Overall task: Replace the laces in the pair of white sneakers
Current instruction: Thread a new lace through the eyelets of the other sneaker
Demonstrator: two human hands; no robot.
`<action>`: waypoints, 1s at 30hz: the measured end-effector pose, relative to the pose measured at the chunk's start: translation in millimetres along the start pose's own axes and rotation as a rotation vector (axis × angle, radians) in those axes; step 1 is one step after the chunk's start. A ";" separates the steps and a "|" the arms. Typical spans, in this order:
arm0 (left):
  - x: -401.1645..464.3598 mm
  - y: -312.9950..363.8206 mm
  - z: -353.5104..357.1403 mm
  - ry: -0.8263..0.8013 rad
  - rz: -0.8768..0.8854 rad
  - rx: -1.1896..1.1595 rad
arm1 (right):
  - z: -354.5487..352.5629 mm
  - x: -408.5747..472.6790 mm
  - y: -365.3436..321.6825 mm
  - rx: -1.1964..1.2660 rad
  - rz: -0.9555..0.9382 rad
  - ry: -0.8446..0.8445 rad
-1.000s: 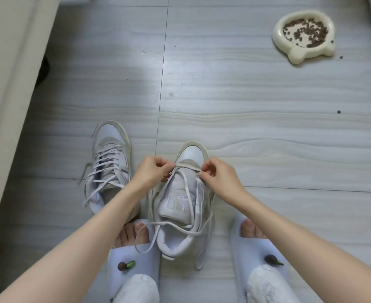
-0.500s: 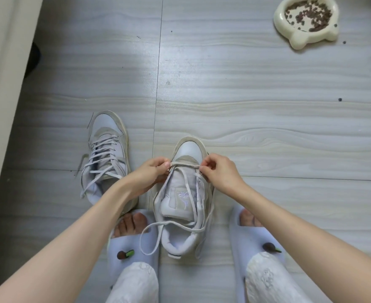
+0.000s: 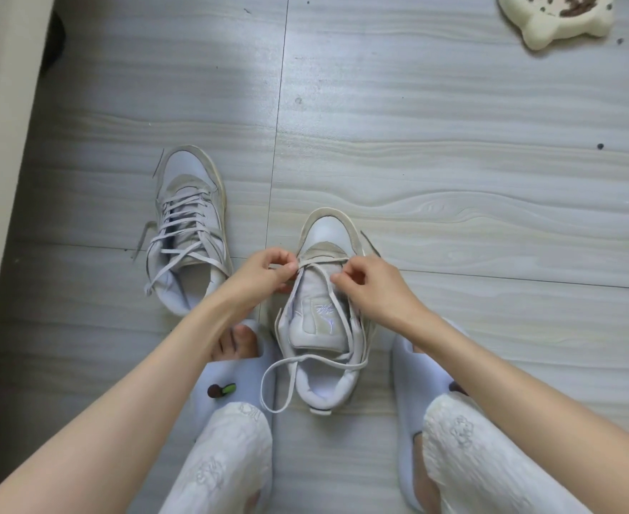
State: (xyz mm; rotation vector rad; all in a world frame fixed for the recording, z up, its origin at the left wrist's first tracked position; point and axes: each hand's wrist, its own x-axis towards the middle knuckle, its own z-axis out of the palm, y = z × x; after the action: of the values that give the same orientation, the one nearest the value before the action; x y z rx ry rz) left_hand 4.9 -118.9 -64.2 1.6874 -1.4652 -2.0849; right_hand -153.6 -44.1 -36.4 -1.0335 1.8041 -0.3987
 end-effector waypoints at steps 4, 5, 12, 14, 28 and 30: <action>-1.7 2.9 0.4 0.123 0.086 0.116 | 1.0 -5.2 4.4 -0.028 -0.030 0.064; -3.0 3.3 2.2 0.168 0.158 0.200 | 1.3 -7.1 6.5 -0.013 -0.018 0.089; -17.3 -8.5 17.1 0.200 0.483 0.658 | -4.9 -18.0 9.7 0.025 0.005 0.120; -18.0 -9.1 18.0 0.244 0.476 0.656 | -6.7 -18.7 10.6 0.014 -0.009 0.093; -26.0 -1.4 17.1 0.136 0.291 0.366 | -10.7 -24.5 10.5 0.031 -0.032 -0.136; -27.6 -1.9 13.2 0.071 0.260 0.332 | -11.0 -24.7 9.3 0.073 -0.035 -0.142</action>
State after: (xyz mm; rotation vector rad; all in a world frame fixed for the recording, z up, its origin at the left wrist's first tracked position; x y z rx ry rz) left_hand 6.0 -93.8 -46.8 1.5428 -1.9733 -1.7065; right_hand -163.6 -21.0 -22.9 -1.0183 1.6357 -0.4001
